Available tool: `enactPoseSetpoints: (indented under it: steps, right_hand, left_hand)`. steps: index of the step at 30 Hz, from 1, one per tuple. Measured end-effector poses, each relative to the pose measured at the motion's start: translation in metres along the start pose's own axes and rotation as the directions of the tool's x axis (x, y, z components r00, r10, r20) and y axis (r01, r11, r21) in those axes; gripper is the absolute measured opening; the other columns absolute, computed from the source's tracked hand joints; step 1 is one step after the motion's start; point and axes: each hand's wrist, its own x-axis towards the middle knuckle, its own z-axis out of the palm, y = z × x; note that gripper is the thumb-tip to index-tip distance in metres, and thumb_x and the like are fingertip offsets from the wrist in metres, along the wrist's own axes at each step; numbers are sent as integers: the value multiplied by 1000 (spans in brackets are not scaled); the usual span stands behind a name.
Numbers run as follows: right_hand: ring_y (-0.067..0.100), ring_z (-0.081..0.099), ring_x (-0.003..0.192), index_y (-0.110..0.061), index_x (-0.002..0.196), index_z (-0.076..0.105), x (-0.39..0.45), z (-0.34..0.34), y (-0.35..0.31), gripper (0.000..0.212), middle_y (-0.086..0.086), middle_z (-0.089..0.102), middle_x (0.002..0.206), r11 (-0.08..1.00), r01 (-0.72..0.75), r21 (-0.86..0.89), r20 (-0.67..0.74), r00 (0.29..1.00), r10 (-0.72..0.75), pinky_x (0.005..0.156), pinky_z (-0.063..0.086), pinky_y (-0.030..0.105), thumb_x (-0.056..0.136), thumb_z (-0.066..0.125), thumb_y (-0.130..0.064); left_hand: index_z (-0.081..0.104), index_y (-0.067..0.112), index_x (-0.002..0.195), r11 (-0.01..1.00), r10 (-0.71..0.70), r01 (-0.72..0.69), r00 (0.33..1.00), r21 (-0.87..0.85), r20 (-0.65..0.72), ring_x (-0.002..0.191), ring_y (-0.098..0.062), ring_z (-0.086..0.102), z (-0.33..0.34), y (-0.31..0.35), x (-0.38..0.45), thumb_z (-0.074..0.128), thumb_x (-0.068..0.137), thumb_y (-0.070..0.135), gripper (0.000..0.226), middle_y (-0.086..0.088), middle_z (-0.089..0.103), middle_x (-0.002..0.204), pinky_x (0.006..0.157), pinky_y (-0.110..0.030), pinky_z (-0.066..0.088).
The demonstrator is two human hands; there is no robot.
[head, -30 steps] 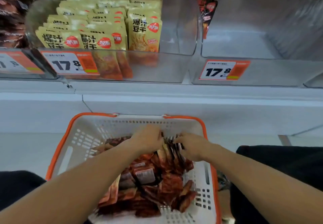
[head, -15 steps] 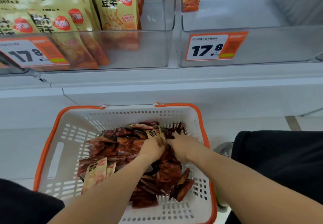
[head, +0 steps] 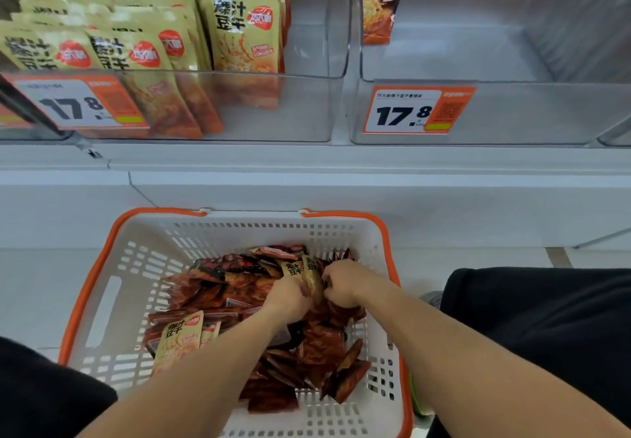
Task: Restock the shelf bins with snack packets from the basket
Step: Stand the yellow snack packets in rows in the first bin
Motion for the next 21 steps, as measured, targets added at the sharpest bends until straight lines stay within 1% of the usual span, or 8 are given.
enactPoseSetpoints:
  steps: [3,6,9,12,14,16,18,21]
  right_hand:
    - [30,61,107,-10,119,63,2,-15,-6,28,8,64,119,999,4,33,-25,1000,-3,90,52,38,92,60,-17]
    - [26,60,103,-14,125,56,-2,-36,-20,37,8,63,117,998,43,56,-89,995,-38,83,51,34,89,65,-16]
    - [25,62,94,-16,116,60,-6,-66,-35,38,5,65,105,985,128,116,-80,990,-119,74,50,35,82,76,-24]
    - [28,68,95,-13,102,72,-19,-100,-51,39,7,73,99,946,219,241,-64,976,-209,82,56,43,73,86,-35]
    - [24,70,92,-15,100,74,-30,-119,-59,35,5,75,98,900,269,343,-78,963,-258,80,59,40,73,88,-30]
    - [21,69,85,-10,105,73,-46,-139,-68,35,8,76,98,859,310,408,-117,950,-288,72,56,32,73,87,-16]
    - [24,66,82,-1,102,71,-67,-162,-77,34,17,74,98,844,356,401,-169,934,-314,69,51,35,74,86,-12]
    - [19,64,76,0,96,69,-114,-199,-95,29,17,74,93,823,428,372,-254,900,-354,70,51,37,76,86,-14]
  left_hand:
    - [72,6,82,985,-43,9,980,172,194,63,-17,65,-40,5,-9,63,88,15,14,-3,70,73,54,-25,48]
    - [75,11,92,942,-60,-68,929,328,366,68,-10,72,-97,13,-29,65,90,16,11,-1,77,86,50,-21,48]
    - [76,15,90,892,8,-194,910,408,415,74,-11,74,-163,27,-61,63,95,16,14,6,77,86,53,-21,50]
    - [75,15,87,861,139,-266,943,434,302,66,-11,74,-219,26,-87,64,94,17,14,10,76,75,74,-33,58]
    - [73,17,87,879,239,-299,951,371,198,63,-12,73,-243,17,-102,68,93,18,8,6,76,73,80,-36,58]
    - [72,18,86,899,323,-348,937,266,132,63,-15,72,-258,9,-117,70,93,19,7,1,75,72,75,-34,55]
    - [70,20,85,889,392,-395,918,232,58,64,-15,71,-266,11,-132,68,94,20,9,3,73,68,69,-29,52]
    - [66,22,82,837,541,-513,828,189,-147,57,-10,64,-274,27,-157,69,92,22,10,9,68,67,61,-25,48]
